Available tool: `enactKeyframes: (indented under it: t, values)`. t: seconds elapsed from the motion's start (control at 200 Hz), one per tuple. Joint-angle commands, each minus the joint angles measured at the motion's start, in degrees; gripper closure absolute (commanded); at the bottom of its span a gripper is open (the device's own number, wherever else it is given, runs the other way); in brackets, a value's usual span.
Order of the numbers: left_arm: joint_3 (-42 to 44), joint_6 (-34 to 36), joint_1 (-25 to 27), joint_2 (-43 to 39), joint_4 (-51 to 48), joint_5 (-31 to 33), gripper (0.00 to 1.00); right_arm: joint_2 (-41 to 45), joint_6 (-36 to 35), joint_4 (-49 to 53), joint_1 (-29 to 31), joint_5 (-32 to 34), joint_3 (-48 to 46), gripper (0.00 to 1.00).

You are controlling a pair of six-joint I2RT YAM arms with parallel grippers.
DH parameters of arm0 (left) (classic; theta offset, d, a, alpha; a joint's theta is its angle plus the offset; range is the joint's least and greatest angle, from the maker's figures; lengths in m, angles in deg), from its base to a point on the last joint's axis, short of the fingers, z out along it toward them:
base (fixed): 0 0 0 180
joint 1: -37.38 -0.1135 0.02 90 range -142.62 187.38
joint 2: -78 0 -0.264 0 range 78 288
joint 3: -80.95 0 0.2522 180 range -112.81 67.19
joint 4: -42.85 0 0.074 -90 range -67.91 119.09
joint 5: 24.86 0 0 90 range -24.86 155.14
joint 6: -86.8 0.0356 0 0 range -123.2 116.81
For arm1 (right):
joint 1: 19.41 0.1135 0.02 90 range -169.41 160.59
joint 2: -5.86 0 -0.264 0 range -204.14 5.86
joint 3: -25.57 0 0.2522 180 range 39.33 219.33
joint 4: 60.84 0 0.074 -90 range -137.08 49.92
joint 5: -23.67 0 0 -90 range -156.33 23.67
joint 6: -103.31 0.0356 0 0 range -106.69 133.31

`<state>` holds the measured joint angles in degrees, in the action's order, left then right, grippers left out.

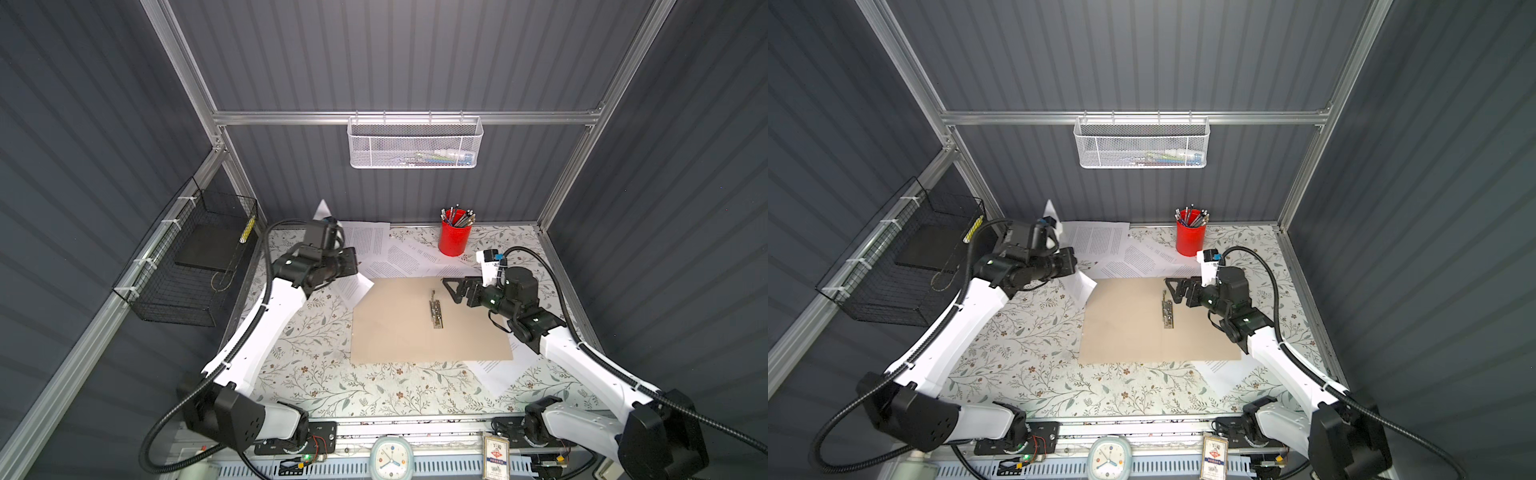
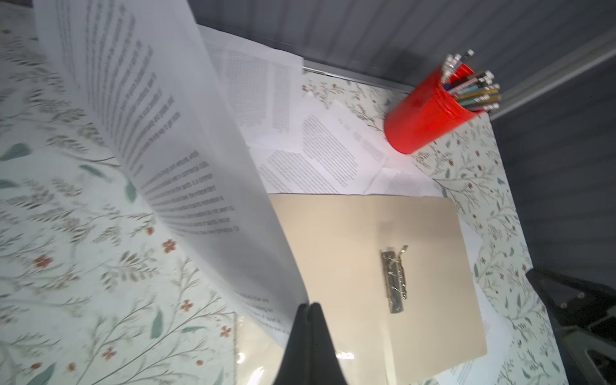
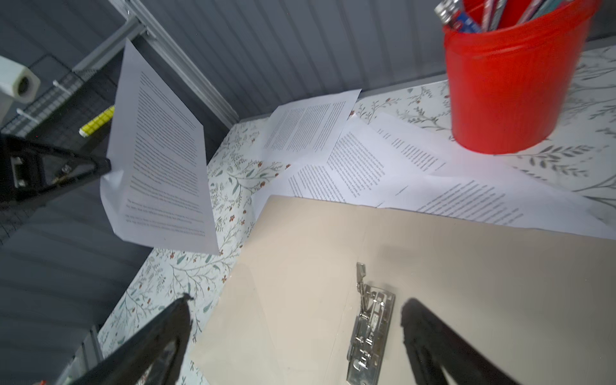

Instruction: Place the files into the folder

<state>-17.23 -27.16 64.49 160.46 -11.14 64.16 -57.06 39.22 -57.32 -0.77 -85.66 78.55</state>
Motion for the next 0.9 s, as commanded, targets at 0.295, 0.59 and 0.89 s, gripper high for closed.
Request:
enactKeyframes:
  t: [0.295,0.59,0.89]
  values:
    - [-18.91,-1.72,23.37,13.67,-0.88,1.24,1.00,8.33,8.54,5.59,-11.11,5.07,-4.67,0.01]
    - [-4.09,-6.28,21.14,2.11,0.83,4.96,1.00,6.67,8.42,6.85,-12.39,5.28,-6.12,0.01]
    - [7.59,-10.06,16.12,9.99,12.96,-7.99,1.00,1.12,9.78,4.17,-12.39,1.87,-6.31,0.01]
